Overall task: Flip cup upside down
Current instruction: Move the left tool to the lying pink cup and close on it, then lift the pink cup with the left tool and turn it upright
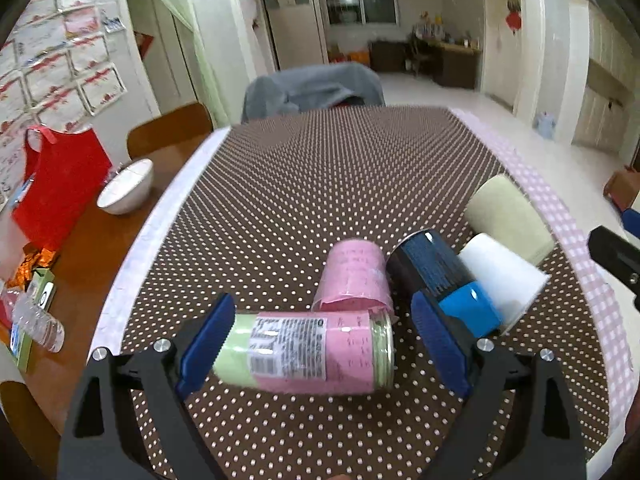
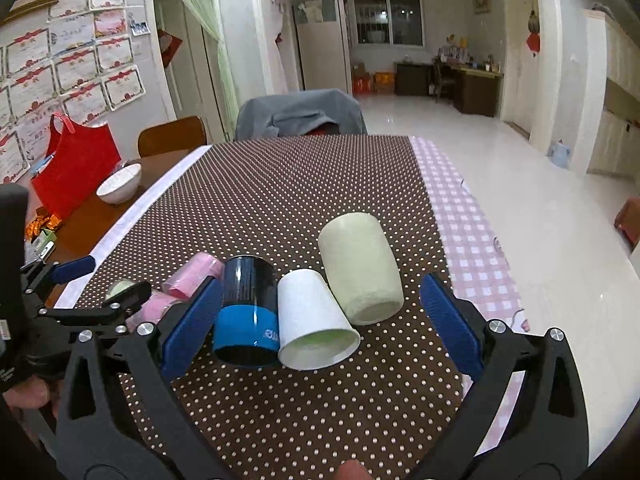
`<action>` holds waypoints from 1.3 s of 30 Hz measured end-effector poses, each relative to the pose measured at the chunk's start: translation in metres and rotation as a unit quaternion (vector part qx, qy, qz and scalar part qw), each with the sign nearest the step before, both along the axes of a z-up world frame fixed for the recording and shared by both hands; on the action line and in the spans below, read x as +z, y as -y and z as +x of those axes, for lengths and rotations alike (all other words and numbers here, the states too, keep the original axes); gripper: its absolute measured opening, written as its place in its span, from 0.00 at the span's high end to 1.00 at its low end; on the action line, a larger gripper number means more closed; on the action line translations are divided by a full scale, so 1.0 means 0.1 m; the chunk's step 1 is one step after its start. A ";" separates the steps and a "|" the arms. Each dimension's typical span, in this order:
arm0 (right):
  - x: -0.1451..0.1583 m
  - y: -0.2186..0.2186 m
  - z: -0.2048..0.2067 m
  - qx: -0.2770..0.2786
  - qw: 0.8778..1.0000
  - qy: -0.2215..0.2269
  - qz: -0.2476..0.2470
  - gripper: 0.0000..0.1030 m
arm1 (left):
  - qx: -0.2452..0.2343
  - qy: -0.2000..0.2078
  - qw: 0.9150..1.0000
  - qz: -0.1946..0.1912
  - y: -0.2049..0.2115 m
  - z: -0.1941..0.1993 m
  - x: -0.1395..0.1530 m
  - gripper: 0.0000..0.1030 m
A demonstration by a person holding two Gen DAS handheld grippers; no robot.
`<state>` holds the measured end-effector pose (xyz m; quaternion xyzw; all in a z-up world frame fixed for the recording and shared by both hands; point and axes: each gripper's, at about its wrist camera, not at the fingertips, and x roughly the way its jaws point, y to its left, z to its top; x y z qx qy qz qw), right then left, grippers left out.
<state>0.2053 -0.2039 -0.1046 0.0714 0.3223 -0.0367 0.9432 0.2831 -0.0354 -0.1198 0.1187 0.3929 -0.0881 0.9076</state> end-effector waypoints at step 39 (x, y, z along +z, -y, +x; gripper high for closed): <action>-0.38 0.10 0.55 0.009 0.999 -0.038 0.025 0.06 | -0.047 -0.173 0.983 -0.033 0.15 1.13 -0.71 0.39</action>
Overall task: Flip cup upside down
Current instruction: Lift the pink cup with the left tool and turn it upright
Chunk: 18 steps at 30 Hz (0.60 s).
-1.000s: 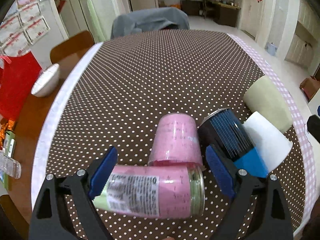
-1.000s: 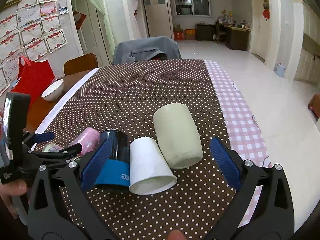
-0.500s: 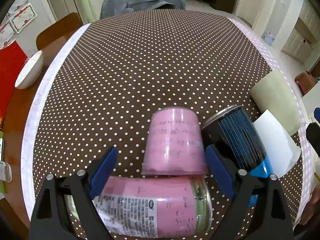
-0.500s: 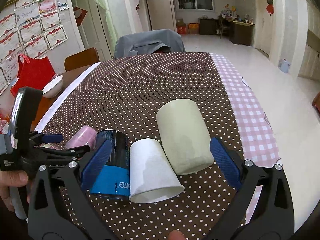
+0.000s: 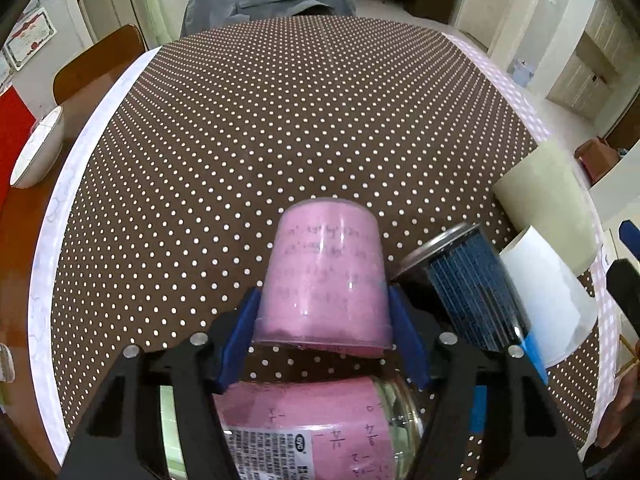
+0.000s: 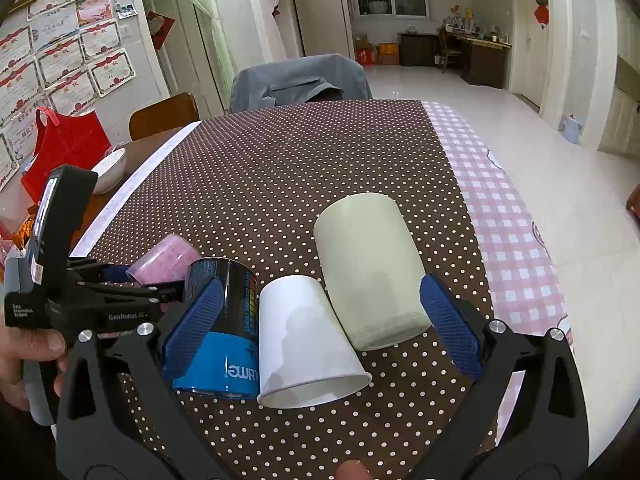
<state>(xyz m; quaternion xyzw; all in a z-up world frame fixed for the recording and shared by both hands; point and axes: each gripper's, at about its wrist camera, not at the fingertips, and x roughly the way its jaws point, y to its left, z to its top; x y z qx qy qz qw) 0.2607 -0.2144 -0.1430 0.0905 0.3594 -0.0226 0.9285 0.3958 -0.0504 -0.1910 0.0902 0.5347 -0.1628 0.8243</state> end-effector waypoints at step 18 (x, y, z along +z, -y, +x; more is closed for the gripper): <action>0.30 -0.07 -0.41 -0.008 0.999 0.033 -0.010 0.06 | 0.000 0.098 0.993 -0.063 -0.21 -0.58 0.87 0.39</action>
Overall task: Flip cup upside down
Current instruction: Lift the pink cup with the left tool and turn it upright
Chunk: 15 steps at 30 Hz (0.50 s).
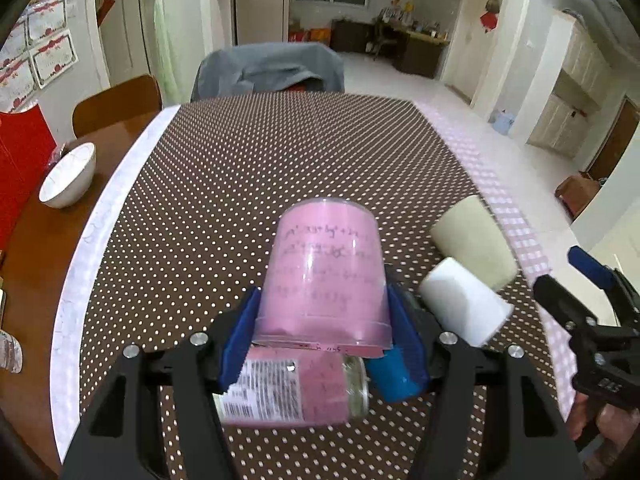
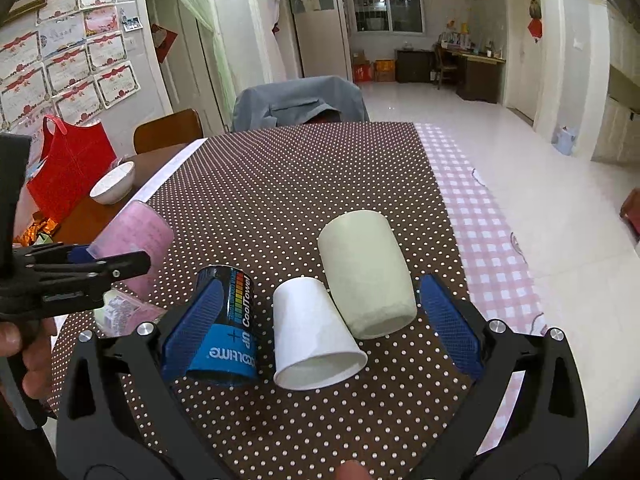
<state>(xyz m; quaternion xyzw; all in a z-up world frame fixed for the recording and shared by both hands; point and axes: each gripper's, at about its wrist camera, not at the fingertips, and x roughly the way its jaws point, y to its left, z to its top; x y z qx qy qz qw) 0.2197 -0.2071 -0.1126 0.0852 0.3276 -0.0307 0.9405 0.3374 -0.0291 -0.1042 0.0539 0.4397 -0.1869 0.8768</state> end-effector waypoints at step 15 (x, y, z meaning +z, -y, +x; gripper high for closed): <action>0.24 -0.12 -0.61 0.004 1.000 0.031 -0.002 0.06 | -0.007 0.044 0.999 -0.017 -0.03 -0.99 0.30 0.39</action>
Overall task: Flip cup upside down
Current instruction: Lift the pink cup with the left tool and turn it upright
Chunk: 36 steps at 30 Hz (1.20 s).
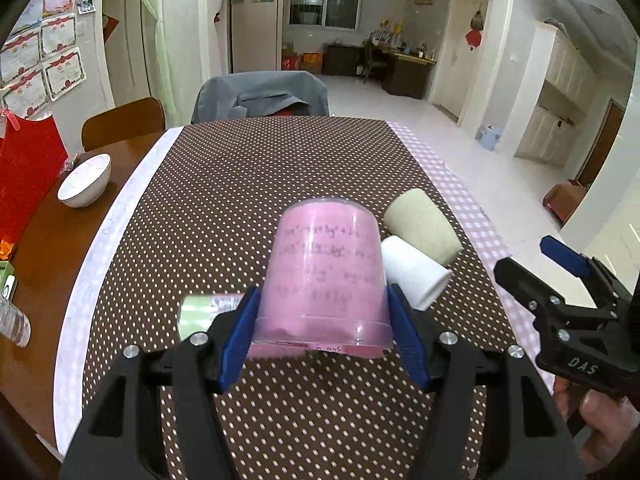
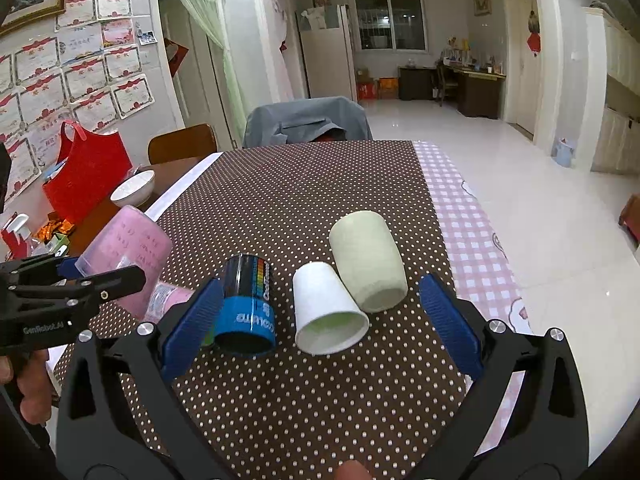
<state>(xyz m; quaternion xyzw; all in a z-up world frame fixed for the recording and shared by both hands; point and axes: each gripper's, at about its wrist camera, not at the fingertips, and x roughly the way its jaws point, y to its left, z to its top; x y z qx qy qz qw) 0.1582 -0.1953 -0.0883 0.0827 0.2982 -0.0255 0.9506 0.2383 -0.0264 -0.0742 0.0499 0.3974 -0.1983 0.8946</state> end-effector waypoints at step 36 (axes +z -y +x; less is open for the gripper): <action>-0.49 0.19 -0.34 -0.030 0.998 -0.058 0.011 0.06 | -0.012 -0.114 0.993 0.004 0.31 -0.44 -1.23 0.38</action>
